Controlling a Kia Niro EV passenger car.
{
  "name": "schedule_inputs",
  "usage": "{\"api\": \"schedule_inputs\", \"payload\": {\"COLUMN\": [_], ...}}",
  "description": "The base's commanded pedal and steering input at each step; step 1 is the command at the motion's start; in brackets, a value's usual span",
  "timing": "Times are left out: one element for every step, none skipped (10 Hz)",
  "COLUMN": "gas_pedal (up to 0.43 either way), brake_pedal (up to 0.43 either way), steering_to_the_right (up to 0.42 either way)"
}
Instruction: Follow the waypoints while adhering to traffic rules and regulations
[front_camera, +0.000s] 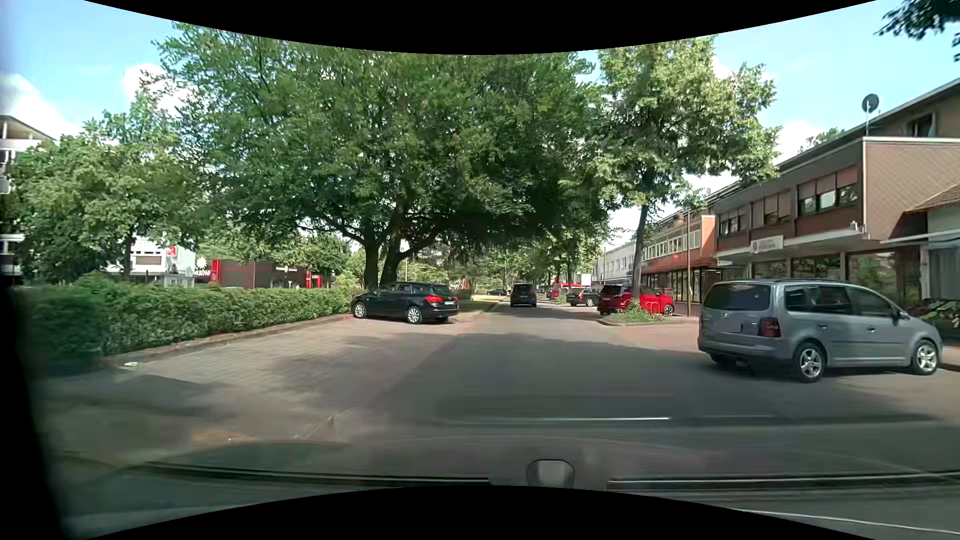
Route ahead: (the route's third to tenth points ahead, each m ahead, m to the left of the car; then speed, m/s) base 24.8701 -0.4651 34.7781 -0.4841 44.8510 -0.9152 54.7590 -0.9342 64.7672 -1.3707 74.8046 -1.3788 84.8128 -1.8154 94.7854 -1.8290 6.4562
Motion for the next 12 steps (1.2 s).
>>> {"api": "schedule_inputs", "payload": {"gas_pedal": [0.189, 0.189, 0.189, 0.189, 0.169, 0.169, 0.169, 0.169, 0.15, 0.138, 0.13, 0.13], "brake_pedal": [0.006, 0.006, 0.006, 0.006, 0.006, 0.006, 0.006, 0.006, 0.006, 0.006, 0.006, 0.006], "steering_to_the_right": [0.03, 0.024, 0.019, 0.018, 0.018, 0.017, 0.015, 0.013, 0.011, 0.01, 0.01, 0.009]}}
